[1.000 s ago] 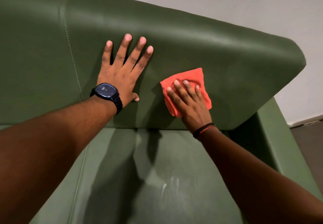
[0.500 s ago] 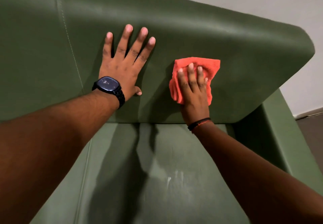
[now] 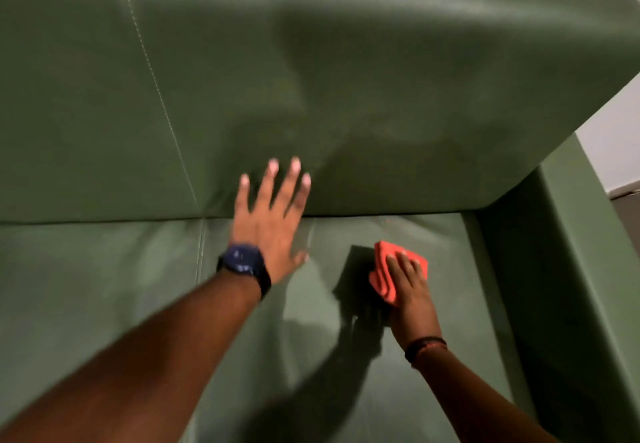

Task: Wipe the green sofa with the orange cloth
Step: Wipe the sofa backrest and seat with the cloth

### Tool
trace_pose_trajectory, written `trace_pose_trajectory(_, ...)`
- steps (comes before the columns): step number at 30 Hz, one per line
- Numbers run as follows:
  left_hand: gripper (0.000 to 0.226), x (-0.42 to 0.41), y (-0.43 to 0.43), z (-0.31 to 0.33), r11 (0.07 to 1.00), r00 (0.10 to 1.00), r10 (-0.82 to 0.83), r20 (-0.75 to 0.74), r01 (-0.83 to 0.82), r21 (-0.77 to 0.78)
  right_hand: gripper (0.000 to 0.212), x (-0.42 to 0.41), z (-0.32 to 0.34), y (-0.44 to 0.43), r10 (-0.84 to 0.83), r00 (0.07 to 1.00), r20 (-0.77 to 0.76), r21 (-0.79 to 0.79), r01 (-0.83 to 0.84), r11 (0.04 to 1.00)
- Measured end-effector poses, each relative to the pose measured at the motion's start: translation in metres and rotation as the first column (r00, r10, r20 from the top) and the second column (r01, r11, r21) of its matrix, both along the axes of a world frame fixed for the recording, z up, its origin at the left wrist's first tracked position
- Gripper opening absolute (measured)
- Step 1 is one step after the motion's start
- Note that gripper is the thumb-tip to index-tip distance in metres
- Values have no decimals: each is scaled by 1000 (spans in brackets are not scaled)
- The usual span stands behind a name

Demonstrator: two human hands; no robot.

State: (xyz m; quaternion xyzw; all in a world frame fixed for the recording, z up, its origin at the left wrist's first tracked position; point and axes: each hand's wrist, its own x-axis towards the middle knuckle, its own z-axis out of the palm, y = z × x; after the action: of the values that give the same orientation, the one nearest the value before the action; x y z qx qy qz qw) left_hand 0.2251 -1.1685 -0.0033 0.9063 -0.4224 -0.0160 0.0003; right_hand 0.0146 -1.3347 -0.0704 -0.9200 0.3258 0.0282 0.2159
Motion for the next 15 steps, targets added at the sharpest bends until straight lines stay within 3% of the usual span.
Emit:
trace_pose_trajectory(3,117,-63,35,-51,991,962,4,-273,33,130,59,-16,-14,15,122,977,-178,27,-119,993)
trace_pose_trajectory(6,119,-104,60,-82,977,895,103,-435,-10,212,64,-22,-23,37,207,912,-353,49,-203,978)
trace_pose_trajectory(11,122,-119,82,-103,950,842,199,-501,-40,311,71,-44,-27,54,345,878,-332,2,-366,931)
trace_pose_trajectory(15,121,-122,91,-111,946,857,188,-480,-26,323,76,-48,-39,45,198,917,-346,0,-211,977)
